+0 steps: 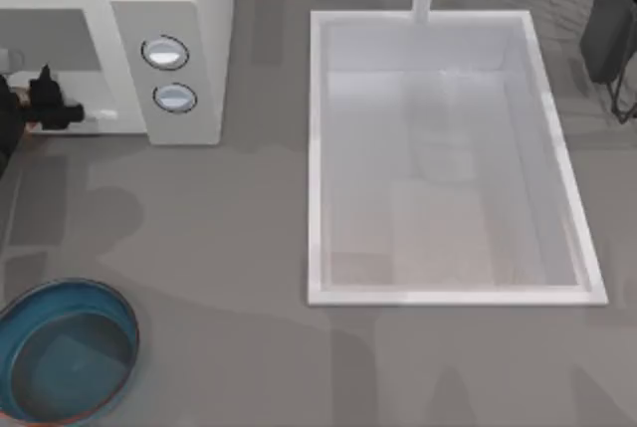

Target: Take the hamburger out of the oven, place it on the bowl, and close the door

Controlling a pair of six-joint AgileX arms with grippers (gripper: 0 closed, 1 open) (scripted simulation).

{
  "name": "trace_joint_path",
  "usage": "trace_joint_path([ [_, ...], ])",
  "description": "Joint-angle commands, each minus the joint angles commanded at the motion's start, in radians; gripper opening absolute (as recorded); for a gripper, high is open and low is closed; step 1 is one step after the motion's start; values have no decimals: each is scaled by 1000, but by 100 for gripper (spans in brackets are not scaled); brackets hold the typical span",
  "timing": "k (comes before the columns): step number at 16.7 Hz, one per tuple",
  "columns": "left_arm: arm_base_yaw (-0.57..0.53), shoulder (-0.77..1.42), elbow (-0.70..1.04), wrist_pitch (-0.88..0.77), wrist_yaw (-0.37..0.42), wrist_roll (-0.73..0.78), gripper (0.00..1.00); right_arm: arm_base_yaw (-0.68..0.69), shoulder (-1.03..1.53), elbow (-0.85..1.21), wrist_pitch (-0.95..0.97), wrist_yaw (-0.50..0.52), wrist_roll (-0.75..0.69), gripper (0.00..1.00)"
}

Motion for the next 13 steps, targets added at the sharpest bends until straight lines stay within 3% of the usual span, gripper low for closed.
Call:
trace_joint_path([
  [5, 20, -106, -232, 159, 19, 5, 0, 0, 0, 0, 0, 0, 0, 100],
  [13, 16, -153, -244, 132, 18, 7, 0, 0, 0, 0, 0, 0, 0, 100],
])
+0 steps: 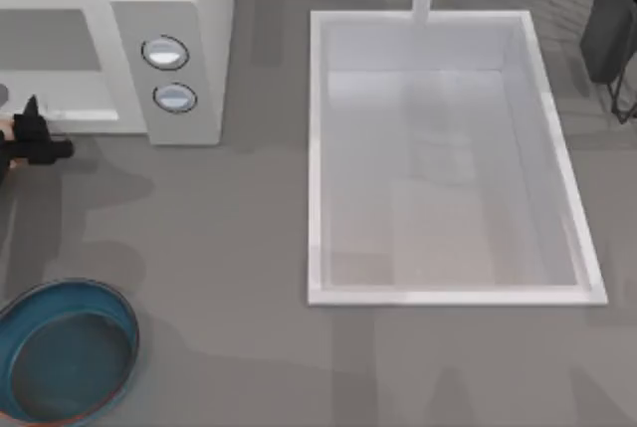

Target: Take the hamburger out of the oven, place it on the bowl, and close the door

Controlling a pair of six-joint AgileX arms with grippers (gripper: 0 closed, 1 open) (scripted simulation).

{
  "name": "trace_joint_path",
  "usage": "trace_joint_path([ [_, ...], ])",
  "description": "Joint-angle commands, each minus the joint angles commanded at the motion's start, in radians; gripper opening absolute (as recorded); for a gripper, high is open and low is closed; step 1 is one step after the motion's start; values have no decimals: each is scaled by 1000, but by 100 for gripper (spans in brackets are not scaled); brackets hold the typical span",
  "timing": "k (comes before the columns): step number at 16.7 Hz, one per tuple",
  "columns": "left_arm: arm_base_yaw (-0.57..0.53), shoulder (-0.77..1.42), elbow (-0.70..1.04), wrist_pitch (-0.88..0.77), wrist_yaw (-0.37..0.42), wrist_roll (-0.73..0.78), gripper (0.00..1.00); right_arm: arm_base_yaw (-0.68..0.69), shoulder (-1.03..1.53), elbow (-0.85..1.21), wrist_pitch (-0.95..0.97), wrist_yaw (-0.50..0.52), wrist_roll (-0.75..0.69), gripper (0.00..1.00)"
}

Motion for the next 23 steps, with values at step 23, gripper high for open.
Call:
trace_joint_path([
  [23, -123, -386, 161, -724, -122, -363, 0, 0, 0, 0, 0, 0, 0, 100],
])
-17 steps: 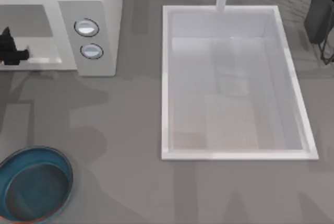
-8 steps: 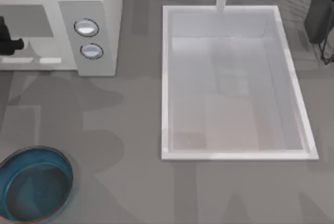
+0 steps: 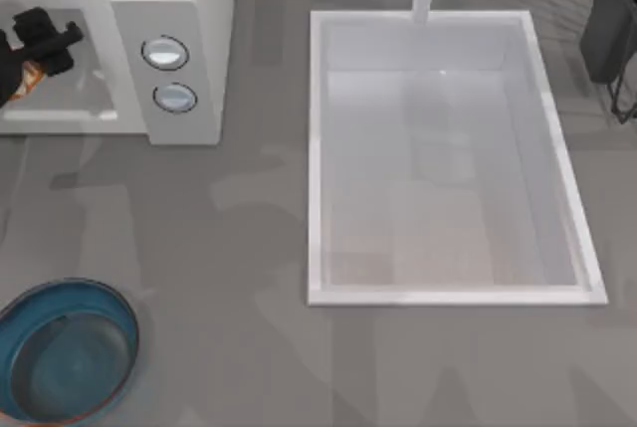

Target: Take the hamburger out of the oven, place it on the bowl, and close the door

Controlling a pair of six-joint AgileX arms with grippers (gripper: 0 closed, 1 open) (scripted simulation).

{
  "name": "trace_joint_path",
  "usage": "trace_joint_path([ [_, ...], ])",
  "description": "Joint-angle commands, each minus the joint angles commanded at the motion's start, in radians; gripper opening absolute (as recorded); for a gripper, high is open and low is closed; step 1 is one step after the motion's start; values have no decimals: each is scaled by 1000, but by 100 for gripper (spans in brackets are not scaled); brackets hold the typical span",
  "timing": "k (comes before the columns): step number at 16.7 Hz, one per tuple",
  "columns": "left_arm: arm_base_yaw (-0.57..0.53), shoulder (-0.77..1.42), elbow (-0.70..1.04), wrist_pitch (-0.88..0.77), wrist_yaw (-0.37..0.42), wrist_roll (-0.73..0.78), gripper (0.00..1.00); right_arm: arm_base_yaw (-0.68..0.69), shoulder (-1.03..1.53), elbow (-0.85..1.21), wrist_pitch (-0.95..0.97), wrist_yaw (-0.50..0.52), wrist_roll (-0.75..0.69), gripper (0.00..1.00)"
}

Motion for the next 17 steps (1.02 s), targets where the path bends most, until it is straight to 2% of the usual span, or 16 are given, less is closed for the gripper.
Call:
trace_joint_path([
  [4, -123, 1, 136, -365, -117, -404, 0, 0, 0, 0, 0, 0, 0, 100],
  [10, -338, 48, 323, -1014, -327, -1134, 0, 0, 0, 0, 0, 0, 0, 100],
  [17, -573, 205, 418, -1738, -569, -1951, 0, 0, 0, 0, 0, 0, 0, 100],
])
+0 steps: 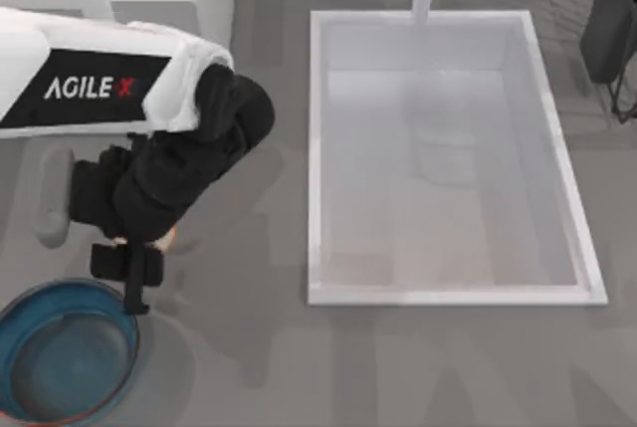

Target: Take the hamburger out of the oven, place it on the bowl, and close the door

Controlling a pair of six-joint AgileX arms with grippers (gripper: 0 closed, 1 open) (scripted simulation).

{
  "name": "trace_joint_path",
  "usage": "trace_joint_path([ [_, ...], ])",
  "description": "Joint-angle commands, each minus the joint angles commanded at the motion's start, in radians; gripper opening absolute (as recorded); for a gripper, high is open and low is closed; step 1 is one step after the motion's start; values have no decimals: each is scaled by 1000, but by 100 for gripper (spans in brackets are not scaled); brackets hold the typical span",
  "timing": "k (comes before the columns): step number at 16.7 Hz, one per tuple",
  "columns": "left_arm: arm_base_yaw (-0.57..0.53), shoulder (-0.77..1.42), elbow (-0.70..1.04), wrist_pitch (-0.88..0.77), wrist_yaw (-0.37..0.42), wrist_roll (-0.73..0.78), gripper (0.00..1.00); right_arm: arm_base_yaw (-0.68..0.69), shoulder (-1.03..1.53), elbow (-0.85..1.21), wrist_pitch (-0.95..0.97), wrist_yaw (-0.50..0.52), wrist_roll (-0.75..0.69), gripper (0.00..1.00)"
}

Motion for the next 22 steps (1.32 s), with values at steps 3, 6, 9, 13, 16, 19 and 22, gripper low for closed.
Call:
trace_joint_path([
  [3, -77, 92, -6, -240, -82, -268, 0, 0, 0, 0, 0, 0, 0, 100],
  [6, -133, 174, -23, -414, -143, -456, 0, 0, 0, 0, 0, 0, 0, 100],
  [9, -162, 223, -38, -503, -176, -548, 0, 0, 0, 0, 0, 0, 0, 100],
  [13, -165, 229, -40, -513, -179, -559, 0, 0, 0, 0, 0, 0, 0, 100],
  [16, -159, 222, -32, -505, -187, -557, 0, 0, 0, 0, 0, 0, 0, 100],
  [19, -141, 218, -65, -466, -202, -545, 0, 0, 0, 0, 0, 0, 0, 100],
  [22, -112, 214, -119, -403, -227, -527, 0, 0, 0, 0, 0, 0, 0, 100],
])
